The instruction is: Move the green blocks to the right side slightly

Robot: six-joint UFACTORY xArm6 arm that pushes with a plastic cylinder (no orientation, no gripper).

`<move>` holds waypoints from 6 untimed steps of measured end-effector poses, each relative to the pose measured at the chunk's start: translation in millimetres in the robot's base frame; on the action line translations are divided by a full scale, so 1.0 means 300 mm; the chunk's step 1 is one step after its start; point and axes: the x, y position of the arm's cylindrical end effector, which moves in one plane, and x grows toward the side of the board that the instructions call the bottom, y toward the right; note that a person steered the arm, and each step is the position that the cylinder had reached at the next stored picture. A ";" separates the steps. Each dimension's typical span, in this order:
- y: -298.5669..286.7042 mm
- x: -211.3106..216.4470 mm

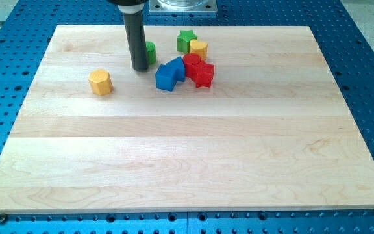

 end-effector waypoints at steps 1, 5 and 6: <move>-0.032 -0.123; 0.424 -0.276; 0.597 -0.307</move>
